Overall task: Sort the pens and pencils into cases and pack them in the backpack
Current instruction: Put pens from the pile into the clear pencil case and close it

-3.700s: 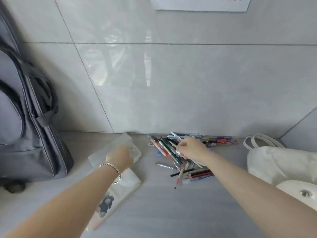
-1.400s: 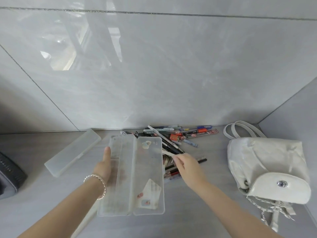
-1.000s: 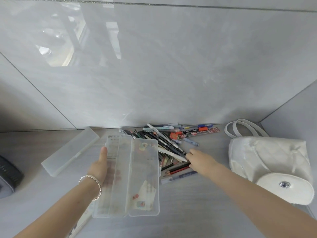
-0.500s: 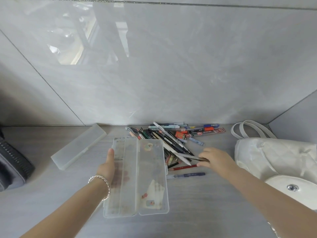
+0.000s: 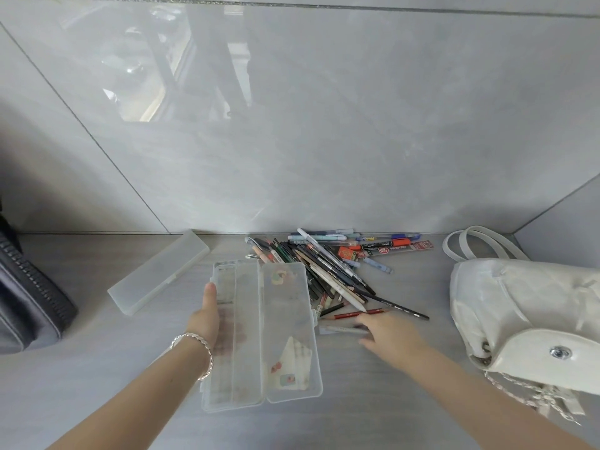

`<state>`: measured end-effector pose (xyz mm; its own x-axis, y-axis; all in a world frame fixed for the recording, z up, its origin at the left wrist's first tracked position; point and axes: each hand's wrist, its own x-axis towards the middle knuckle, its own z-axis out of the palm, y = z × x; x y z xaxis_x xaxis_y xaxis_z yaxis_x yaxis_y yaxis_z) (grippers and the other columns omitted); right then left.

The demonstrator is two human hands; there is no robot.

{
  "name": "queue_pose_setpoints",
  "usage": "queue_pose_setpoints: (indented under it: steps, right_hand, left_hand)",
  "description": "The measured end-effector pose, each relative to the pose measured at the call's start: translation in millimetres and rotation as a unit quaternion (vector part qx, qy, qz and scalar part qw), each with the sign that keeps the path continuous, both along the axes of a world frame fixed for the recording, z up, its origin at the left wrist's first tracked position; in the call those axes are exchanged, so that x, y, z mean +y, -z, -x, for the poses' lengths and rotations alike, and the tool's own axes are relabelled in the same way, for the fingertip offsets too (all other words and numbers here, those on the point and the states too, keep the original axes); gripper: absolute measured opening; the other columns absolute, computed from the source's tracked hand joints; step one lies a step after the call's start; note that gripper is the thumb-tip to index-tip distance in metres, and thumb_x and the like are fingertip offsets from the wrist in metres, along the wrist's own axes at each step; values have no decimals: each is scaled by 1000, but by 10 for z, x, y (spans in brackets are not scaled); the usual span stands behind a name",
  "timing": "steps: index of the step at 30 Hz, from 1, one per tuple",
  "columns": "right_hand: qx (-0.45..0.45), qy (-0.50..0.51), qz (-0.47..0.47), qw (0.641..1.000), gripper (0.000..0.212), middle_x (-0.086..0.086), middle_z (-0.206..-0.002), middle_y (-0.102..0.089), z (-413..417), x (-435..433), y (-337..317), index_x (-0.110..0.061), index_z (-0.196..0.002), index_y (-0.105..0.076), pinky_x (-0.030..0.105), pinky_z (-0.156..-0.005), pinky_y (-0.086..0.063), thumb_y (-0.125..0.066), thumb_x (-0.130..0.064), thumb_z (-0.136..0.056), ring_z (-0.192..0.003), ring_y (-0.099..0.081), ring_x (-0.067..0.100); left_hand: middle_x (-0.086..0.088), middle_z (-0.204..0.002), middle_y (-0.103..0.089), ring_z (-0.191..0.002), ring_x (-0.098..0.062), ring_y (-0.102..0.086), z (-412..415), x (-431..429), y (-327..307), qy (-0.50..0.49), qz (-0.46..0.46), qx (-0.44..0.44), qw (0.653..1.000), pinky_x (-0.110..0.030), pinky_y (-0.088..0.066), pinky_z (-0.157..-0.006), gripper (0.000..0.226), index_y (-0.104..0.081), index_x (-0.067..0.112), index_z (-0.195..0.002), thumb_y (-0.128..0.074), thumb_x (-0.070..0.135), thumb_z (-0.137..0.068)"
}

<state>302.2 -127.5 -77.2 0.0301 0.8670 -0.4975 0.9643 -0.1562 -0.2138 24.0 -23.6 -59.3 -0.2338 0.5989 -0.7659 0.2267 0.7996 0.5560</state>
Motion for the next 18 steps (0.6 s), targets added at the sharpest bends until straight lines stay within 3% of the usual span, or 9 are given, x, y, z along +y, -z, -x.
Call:
queue_pose_setpoints:
  steps: [3,5,6,8,10,12,14,16,18]
  right_hand:
    - [-64,-16,-24,998,25,1,-114,-58,42,-5,111,-17,-109,-53,31,-68,-41,-43,-34,-94,-97,-60,24]
    - [-69,-16,-104,992,23,2,-106,-57,85,34,20,-16,-106,-58,24,-51,-38,-50,-33,-92,-72,-59,21]
    - [-63,-6,-171,983,19,1,-96,-58,100,59,-65,-16,-98,-63,15,-40,-27,-60,-31,-87,-55,-53,16]
    - [-32,-4,-296,955,11,-5,-78,-61,158,128,-297,-19,-81,-66,6,-35,-11,-68,-30,-79,-36,-45,10]
    - [31,-78,-361,929,13,-9,-79,-64,257,197,-545,-23,-84,-62,12,-32,-29,-53,-32,-83,-46,-57,8]
    - [89,-212,-357,905,9,-11,-89,-64,405,252,-737,-27,-91,-58,17,-45,-47,-52,-26,-84,-65,-62,8]
    - [115,-330,-331,877,16,-9,-97,-64,554,291,-789,-25,-92,-59,21,-53,-50,-55,-14,-83,-72,-61,11]
    - [134,-395,-297,859,23,-4,-100,-65,657,316,-738,-21,-93,-60,27,-52,-52,-55,-3,-79,-76,-61,16]
    - [147,-403,-289,856,24,-1,-106,-66,702,320,-701,-19,-93,-61,28,-52,-54,-53,-2,-77,-83,-62,18]
  left_hand:
    - [-21,-111,-65,-104,-38,-62,-29,-37,-163,-5,-7,-7,1000,-47,-49,-95,83,-61,0,-114,-31,71,-84]
    - [-19,-104,-65,-103,-37,-60,-24,-52,-191,-1,-10,-3,1000,-44,-46,-98,81,-59,-2,-112,-31,69,-85]
    - [-17,-97,-64,-100,-35,-59,-34,-62,-231,2,-11,-1,1000,-41,-46,-96,78,-58,-3,-108,-31,67,-87]
    - [-14,-88,-61,-90,-33,-59,-63,-68,-294,7,-12,-5,1000,-37,-52,-81,69,-58,0,-99,-30,63,-90]
    - [-14,-81,-62,-75,-32,-62,-110,-65,-311,22,1,-15,1000,-28,-54,-49,66,-60,2,-89,-30,61,-91]
    - [-10,-63,-63,-55,-27,-63,-164,-85,-376,47,-2,-27,999,-20,-44,-31,59,-57,4,-78,-32,56,-93]
    - [-10,-60,-67,-48,-23,-65,-218,-87,-353,83,9,-43,996,-21,-49,-38,65,-62,-1,-86,-31,56,-93]
    - [-15,-79,-70,-69,-28,-68,-258,-96,-321,127,1,-42,991,-31,-55,-59,72,-66,-1,-100,-30,61,-91]
    - [-16,-89,-69,-82,-32,-66,-276,-112,-329,146,-23,-35,988,-34,-53,-66,72,-65,2,-101,-29,63,-90]
